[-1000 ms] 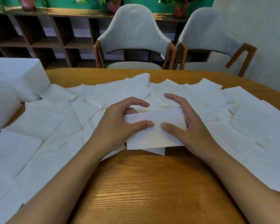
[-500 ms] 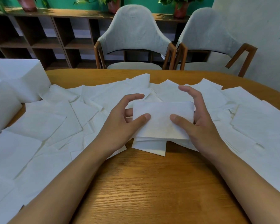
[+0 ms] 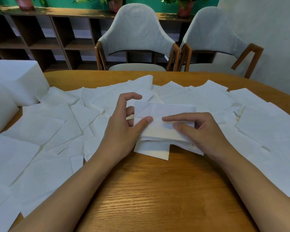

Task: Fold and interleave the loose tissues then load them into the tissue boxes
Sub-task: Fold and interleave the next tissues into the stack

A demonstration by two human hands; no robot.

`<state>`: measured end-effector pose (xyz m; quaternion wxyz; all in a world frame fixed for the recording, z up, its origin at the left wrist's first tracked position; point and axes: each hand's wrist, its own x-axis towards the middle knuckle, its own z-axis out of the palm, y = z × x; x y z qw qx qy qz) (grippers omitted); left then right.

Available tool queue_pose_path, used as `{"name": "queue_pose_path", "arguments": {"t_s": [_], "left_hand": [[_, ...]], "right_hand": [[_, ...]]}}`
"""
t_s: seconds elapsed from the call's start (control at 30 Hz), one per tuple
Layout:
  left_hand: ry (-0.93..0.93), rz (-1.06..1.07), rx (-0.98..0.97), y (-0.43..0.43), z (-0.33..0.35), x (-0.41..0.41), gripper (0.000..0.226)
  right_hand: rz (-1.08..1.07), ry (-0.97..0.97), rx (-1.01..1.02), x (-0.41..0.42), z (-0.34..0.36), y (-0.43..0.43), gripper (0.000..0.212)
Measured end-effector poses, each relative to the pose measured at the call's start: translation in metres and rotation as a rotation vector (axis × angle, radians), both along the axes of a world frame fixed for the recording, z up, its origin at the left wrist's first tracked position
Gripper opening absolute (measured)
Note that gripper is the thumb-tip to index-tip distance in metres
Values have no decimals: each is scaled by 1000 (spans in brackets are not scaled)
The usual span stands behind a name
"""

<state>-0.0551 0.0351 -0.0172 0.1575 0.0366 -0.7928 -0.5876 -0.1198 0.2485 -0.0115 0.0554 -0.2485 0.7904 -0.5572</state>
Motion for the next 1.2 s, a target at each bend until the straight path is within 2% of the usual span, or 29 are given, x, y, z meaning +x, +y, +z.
{"name": "queue_pose_path", "arguments": {"t_s": [0.1, 0.17, 0.23, 0.3, 0.37, 0.43, 0.67, 0.93, 1.07, 1.2], "left_hand": [[-3, -24, -62, 0, -2, -1, 60], [26, 16, -231, 0, -4, -2, 68], [67, -2, -391, 0, -8, -2, 57], [34, -111, -526, 0, -11, 0, 46], [-32, -205, -695, 3, -14, 1, 49], [-42, -234, -767, 5, -17, 1, 49], [94, -286, -726, 2, -18, 1, 10], [324, -274, -733, 8, -6, 7, 9], [325, -234, -474, 8, 4, 12, 7], [309, -179, -233, 2, 13, 11, 10]], "right_hand": [[-47, 22, -11, -2, 1, 1, 34], [-122, 32, -52, -5, 0, 3, 36], [-198, 49, -71, -10, 0, 5, 38], [-236, 65, -66, -12, 0, 6, 38], [-241, 81, -50, -13, -2, 6, 37], [-231, 94, -36, -13, -4, 4, 37], [-173, 74, 4, -11, -6, 1, 36], [-132, 55, 139, -11, -10, -2, 37], [-118, 47, 127, -10, -9, -2, 35], [-65, 6, -5, -7, -4, -1, 25]]}}
